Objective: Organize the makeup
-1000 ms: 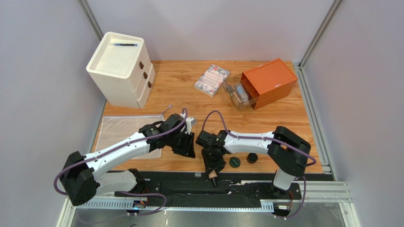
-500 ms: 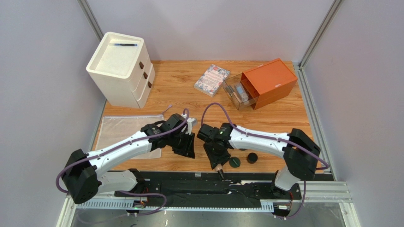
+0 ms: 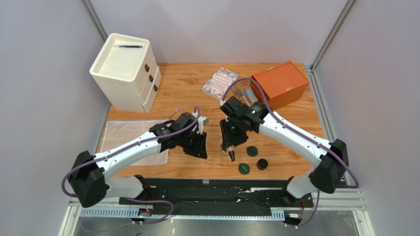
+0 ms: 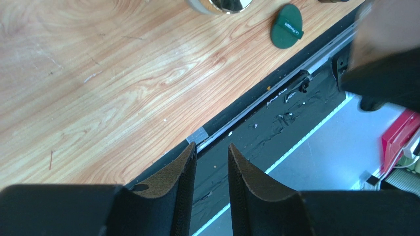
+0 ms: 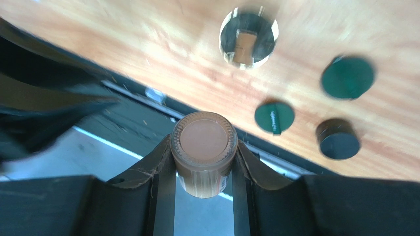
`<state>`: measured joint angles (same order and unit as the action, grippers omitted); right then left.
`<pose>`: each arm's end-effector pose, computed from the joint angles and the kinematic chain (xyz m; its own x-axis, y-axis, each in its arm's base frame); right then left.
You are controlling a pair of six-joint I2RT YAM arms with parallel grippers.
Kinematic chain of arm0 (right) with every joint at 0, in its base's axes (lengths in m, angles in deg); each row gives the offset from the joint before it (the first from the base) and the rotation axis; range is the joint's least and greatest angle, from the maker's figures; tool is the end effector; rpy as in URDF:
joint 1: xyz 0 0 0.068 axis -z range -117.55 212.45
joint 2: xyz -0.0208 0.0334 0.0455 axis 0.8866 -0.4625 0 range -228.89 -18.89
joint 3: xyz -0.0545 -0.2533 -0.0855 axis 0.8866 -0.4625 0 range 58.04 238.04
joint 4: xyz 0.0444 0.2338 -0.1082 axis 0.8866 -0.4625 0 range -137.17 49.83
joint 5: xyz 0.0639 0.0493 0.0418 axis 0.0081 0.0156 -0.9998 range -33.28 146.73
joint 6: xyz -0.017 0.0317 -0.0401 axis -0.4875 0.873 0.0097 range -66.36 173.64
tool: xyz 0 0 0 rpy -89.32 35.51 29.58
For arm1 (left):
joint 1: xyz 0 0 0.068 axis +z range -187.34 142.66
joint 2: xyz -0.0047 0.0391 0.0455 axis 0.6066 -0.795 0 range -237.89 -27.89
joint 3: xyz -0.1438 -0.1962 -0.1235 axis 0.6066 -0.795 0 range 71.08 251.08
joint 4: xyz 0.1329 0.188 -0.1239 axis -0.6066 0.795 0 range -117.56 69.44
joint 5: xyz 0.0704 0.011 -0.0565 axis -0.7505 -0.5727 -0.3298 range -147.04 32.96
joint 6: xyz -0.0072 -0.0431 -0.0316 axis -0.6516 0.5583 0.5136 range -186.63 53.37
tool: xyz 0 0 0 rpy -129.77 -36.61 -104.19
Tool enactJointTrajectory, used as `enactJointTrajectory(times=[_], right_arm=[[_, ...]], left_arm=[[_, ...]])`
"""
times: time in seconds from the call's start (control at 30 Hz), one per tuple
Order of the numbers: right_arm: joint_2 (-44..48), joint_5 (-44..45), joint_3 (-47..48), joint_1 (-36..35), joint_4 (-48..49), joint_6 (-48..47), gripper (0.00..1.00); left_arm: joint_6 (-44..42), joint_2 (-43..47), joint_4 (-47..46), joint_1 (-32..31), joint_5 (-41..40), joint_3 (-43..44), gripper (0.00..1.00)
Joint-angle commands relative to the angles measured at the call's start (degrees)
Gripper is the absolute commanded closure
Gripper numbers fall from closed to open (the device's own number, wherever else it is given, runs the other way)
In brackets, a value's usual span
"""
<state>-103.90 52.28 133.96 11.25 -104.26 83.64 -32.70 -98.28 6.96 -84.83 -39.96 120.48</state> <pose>0.1734 0.2200 0.2922 -0.9149 -0.3425 -0.2134 -0.3852 0.8989 0.2089 0.1564 -0.1860 0.2415 -0.9182 0.2120 -0.3347 0.3670 0.7733 -0.5171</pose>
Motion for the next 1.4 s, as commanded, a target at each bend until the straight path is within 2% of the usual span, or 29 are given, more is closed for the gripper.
enactJointTrajectory(times=[0.0,0.13,0.27,0.63,1.07,1.27,1.37], right_arm=[[1.8,0.0,9.7,5.8,-2.1,-4.5,1.0],[0.2,1.1,20.3,10.4,-4.2,-7.5,1.0],[-2.3,0.4,26.7,16.1,-4.0,-9.1,1.0],[-11.1,1.9,37.0,28.9,-1.1,-11.9,1.0],[-24.1,4.4,45.4,34.8,0.7,-12.2,1.0],[-33.2,11.4,54.6,36.0,-2.3,-13.8,1.0],[-34.7,13.1,56.6,36.3,-2.3,-15.5,1.0]], left_arm=[[-2.1,-2.0,-1.1,0.4,0.3,3.7,0.64],[-2.7,-4.4,-0.9,0.5,0.6,5.3,0.64],[-3.5,-5.6,-0.4,0.6,0.8,8.1,0.65],[-6.4,-9.4,1.9,0.7,0.7,13.9,0.65],[-10.3,-11.9,6.3,2.0,0.8,18.4,0.66],[-11.7,-12.7,8.2,3.1,0.8,20.2,0.66],[-12.1,-13.3,8.7,3.8,1.1,20.6,0.67]])
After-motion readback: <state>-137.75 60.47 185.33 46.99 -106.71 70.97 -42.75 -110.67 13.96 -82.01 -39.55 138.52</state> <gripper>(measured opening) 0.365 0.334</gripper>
